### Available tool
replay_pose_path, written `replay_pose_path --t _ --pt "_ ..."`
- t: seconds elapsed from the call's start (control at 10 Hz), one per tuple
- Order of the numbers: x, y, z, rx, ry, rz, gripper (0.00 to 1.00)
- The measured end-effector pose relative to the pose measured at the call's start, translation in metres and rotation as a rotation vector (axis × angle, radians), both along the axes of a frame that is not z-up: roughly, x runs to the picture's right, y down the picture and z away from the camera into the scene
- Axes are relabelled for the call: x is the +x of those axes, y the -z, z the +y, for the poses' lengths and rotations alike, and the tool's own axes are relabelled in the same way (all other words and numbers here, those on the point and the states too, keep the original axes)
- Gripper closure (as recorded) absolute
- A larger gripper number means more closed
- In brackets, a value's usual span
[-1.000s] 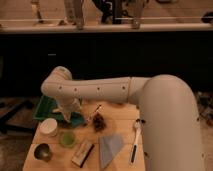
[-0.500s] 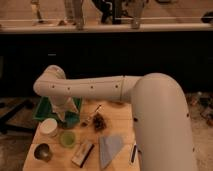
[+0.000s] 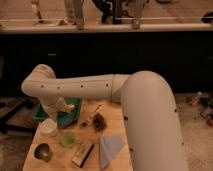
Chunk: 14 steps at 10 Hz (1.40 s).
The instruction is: Place sponge in paper cup
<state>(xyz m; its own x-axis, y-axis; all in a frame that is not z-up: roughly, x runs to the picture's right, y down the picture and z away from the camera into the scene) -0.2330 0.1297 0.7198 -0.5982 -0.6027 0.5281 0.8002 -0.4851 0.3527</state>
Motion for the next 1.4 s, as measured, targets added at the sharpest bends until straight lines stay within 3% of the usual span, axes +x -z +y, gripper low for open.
replay_pose_path --t 0.4,0.8,1.4 --pt "-0.023 -0.002 0.008 -0.026 0.035 -0.050 1.00" --pt "-0.038 -0.007 0.018 -0.081 0.038 -0.115 1.00" --pt "-0.065 -0.008 0.031 -0.116 0.087 -0.152 1.00"
